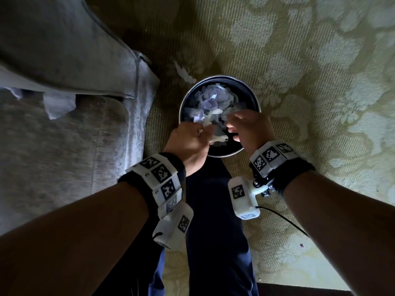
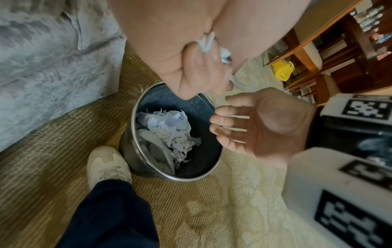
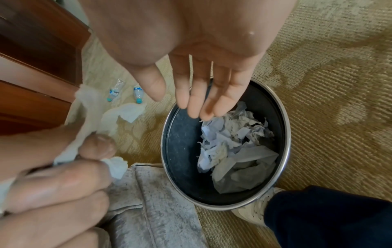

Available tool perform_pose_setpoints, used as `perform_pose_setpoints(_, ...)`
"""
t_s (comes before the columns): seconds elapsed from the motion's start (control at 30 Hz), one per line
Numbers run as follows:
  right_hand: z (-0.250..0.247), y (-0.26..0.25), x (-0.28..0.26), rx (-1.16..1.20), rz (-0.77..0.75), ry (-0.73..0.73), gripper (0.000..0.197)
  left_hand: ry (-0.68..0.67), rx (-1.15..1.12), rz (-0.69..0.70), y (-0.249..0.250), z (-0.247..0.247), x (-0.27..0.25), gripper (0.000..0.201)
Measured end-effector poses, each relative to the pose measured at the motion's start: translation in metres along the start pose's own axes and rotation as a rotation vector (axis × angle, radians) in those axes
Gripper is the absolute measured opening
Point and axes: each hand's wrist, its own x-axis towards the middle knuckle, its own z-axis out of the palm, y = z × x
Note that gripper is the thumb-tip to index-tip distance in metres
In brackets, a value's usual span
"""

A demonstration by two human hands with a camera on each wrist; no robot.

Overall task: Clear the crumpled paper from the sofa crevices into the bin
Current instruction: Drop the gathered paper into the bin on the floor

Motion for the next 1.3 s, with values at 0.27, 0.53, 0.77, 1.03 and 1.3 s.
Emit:
perform_pose_setpoints(0.27, 0.000, -0.006, -0.010, 0.105, -0.057, -0.173, 0.016, -0.026, -0.030, -0.014, 0.007, 0.003, 0.002, 0.042)
perform_pose_setpoints(0.53, 0.001, -0.007, -0.009, 0.111, -0.070, -0.198, 0.013, -0.038, -0.188, -0.134, 0.011, 0.004, 0.001, 0.029)
perform_pose_setpoints(0.77, -0.005, -0.005, -0.018, 0.059, -0.296, -0.282, 0.014, 0.001, -0.233, -0.231, 0.011, 0.009, 0.007, 0.025)
perform_pose_setpoints(1.03, -0.005, -0.004, -0.019, -0.224, -0.494, -0.166, 0.013, -0.029, -0.539, -0.364, 0.024, 0.014, 0.009, 0.021)
perform_pose_setpoints(1.3, -0.006, -0.002, -0.017, -0.327, -0.511, -0.194, 0.012, -0.016, -0.627, -0.424, 0.028, 0.025, 0.009, 0.024)
